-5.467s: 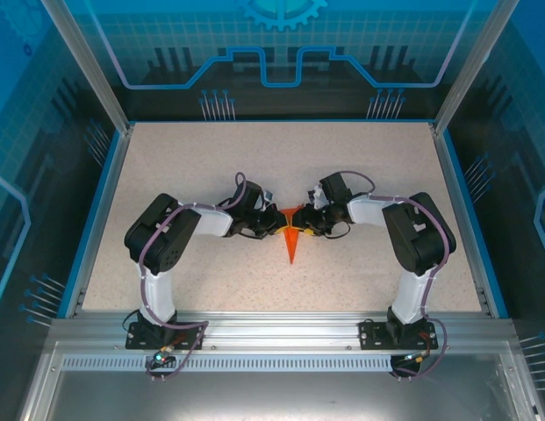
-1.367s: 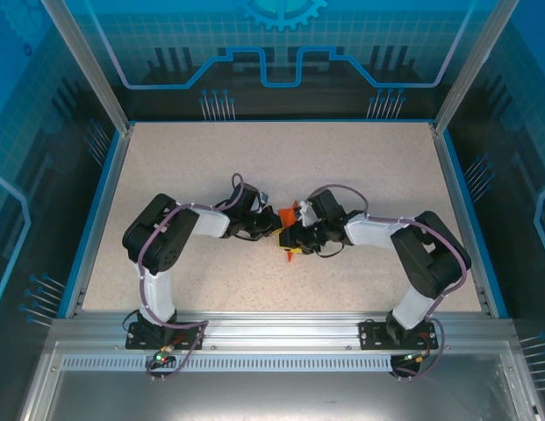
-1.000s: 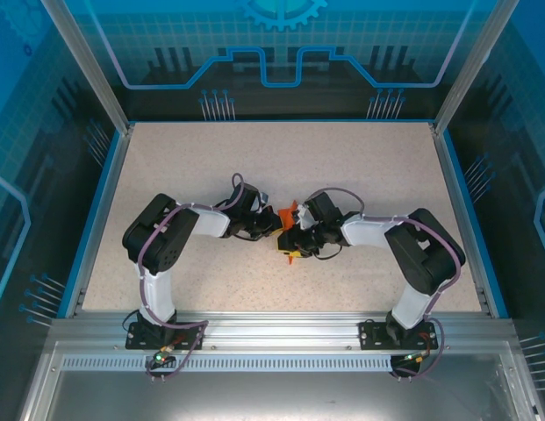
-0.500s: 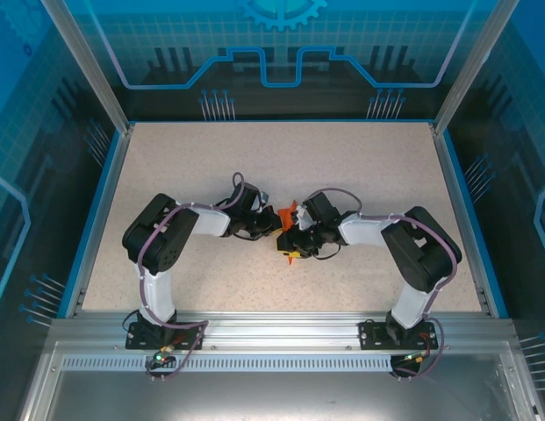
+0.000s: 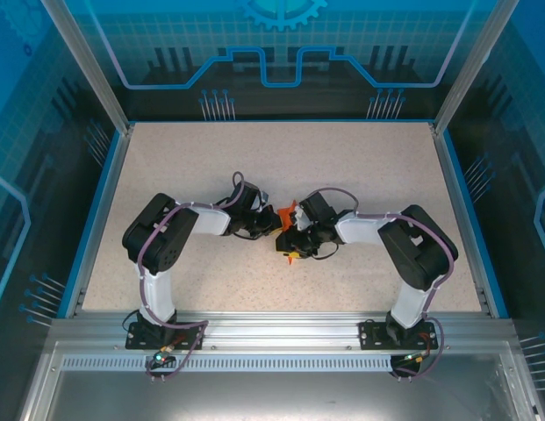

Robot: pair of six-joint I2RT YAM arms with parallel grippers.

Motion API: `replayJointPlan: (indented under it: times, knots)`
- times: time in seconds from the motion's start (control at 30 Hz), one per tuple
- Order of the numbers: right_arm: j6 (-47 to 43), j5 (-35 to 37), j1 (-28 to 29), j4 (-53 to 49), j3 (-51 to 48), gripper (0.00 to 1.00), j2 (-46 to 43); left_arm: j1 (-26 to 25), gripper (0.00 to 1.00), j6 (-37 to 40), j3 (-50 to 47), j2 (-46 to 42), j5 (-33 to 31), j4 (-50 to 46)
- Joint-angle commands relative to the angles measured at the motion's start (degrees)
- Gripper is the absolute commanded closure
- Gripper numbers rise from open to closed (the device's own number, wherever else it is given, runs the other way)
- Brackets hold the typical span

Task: Fold a paper plane with a square sheet of paper (fold left side to right side)
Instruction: Fold the wing for the fifth time at the center of the table.

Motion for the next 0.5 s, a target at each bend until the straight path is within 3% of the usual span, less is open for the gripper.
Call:
replayJointPlan:
  times: [0.0, 0.27, 0.37, 0.47]
  knots:
    - [0.45, 1.69, 1.54, -4.61, 0.31, 0.59, 2.47, 1.83, 1.00, 2.18, 0.45, 2.66, -5.23, -5.07]
    - [1.19, 2.89, 1.57, -5.34, -0.71, 0.59, 2.49, 1.91, 1.00, 2.29, 0.50, 3.23, -5.30, -5.05]
    - [0.84, 0.43, 1.66, -0.82, -1.15, 0.58, -1.18, 1.91, 1.00, 2.39, 0.34, 3.28, -5.19, -4.86]
    - [-1.34, 2.34, 1.69, -4.41, 0.16, 0.57, -6.27, 1.91, 1.00, 2.40, 0.23, 3.28, -5.02, -4.82]
